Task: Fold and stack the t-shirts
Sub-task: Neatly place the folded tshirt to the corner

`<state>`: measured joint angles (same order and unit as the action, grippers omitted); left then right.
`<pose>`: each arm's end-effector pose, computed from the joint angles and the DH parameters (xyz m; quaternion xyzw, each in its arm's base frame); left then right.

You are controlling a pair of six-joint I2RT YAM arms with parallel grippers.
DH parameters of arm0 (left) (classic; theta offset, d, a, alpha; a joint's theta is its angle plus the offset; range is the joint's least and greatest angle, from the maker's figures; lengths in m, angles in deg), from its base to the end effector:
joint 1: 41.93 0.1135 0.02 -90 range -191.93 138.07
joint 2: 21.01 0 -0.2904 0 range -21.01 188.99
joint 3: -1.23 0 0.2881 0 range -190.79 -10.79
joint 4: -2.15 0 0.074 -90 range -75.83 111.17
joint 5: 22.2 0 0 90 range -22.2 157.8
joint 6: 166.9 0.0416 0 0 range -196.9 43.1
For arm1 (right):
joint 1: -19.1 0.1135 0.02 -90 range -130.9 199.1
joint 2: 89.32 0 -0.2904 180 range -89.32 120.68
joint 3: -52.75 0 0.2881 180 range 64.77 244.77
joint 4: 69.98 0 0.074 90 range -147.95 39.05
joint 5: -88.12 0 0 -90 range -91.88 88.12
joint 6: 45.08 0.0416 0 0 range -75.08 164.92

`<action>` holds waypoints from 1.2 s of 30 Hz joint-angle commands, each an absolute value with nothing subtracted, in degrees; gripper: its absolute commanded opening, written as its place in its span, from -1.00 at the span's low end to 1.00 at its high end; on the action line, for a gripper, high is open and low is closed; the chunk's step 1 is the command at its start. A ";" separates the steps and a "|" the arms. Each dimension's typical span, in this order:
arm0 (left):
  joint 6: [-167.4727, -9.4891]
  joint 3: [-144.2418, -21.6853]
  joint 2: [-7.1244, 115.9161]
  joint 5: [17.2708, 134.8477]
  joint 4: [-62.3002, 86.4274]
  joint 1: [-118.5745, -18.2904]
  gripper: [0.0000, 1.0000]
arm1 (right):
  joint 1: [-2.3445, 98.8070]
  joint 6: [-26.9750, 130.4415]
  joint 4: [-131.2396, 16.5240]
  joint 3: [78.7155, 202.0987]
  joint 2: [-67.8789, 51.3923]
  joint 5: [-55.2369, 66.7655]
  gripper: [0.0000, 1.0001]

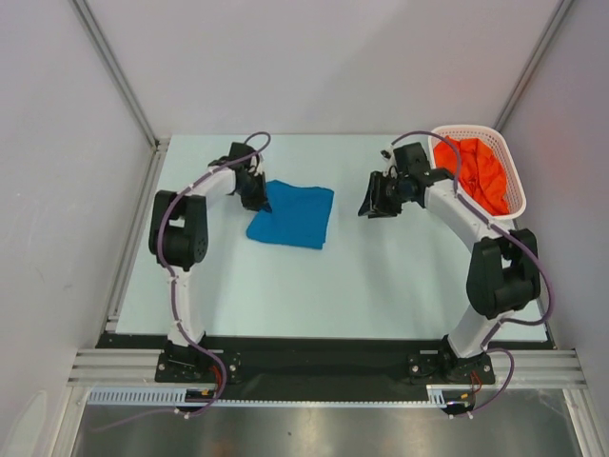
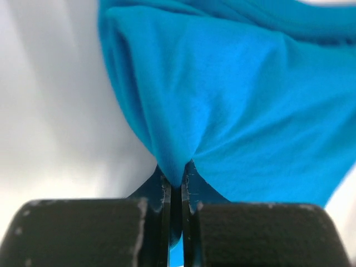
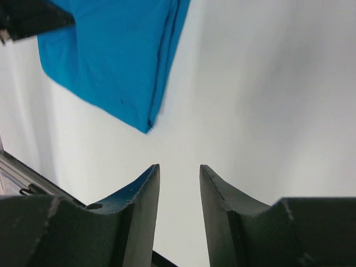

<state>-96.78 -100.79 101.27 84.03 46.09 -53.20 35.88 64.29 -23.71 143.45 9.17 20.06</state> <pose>0.4831 -0.1081 0.1567 -0.0410 0.9646 -0.1919 0.1760 0.3923 0.1345 0.2705 -0.0376 0.9349 0.2661 0.2318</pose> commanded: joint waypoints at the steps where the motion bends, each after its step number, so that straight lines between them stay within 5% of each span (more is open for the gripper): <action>1: -89.48 -111.15 106.24 70.36 55.10 -50.99 -0.99 | 36.07 63.03 -22.10 141.95 3.58 20.36 -0.20; 17: -78.31 -151.14 127.34 55.75 59.17 -38.95 -1.00 | 40.11 62.67 -19.64 135.79 -3.37 17.72 -0.19; 23: -83.76 -154.75 128.49 64.19 55.66 -32.27 -0.99 | 41.43 63.29 -19.90 135.61 -2.49 19.39 -0.19; 36: -64.77 -153.79 126.82 60.67 45.99 -32.88 -1.00 | 40.73 62.50 -19.63 134.47 -1.00 19.66 -0.20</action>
<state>-70.09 -151.65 128.98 60.33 52.36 -33.05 40.99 63.25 -19.61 134.73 -1.14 19.03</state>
